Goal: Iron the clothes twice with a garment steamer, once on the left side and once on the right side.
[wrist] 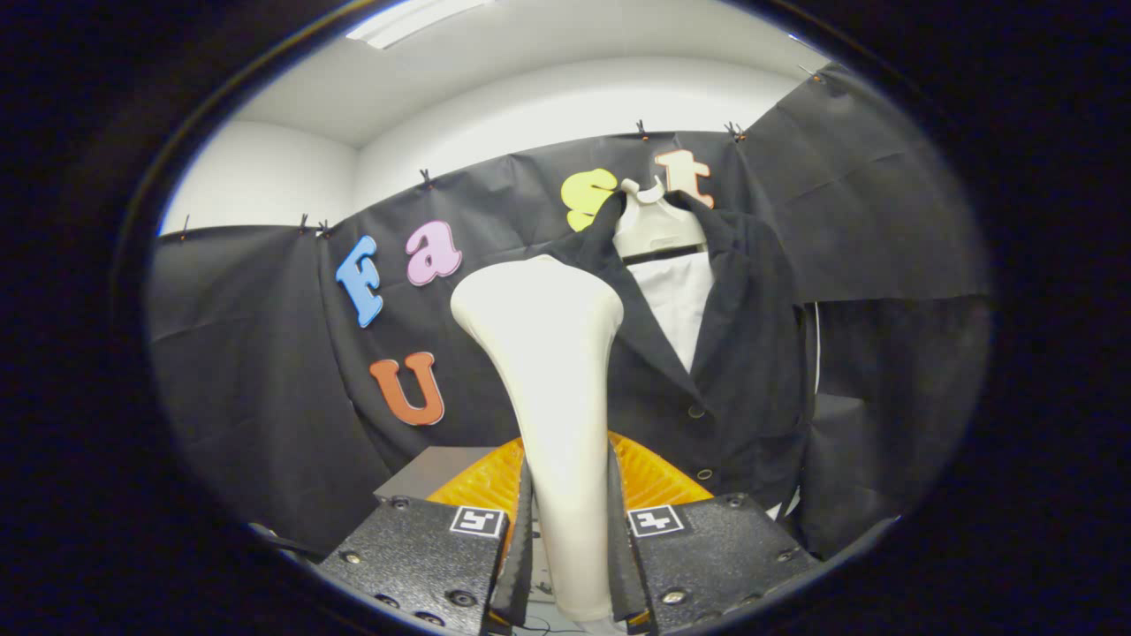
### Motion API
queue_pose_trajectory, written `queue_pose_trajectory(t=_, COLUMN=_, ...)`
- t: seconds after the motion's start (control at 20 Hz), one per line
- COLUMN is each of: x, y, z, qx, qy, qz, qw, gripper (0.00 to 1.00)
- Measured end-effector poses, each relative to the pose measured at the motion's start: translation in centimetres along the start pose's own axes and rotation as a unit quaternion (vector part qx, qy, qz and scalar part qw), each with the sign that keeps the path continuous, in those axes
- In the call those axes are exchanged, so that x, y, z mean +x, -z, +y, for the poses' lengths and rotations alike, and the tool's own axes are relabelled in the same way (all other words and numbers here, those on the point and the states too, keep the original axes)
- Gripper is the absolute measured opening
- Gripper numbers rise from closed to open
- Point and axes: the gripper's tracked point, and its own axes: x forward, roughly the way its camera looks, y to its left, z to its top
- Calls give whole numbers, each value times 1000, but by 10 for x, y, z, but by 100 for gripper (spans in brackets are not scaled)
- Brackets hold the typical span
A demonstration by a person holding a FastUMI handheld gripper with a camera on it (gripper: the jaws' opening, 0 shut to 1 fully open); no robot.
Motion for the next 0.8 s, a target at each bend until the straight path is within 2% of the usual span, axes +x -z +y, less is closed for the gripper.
queue_pose_trajectory(t=0.45, x=90, y=-66, z=-21, qx=-34, qy=-15, qz=-33, qw=999, gripper=38)
queue_pose_trajectory(t=0.65, x=132, y=-57, z=-28, qx=-34, qy=-16, qz=-9, qw=999, gripper=38)
queue_pose_trajectory(t=0.8, x=148, y=-52, z=-34, qx=-50, qy=-1, qz=-14, qw=999, gripper=38)
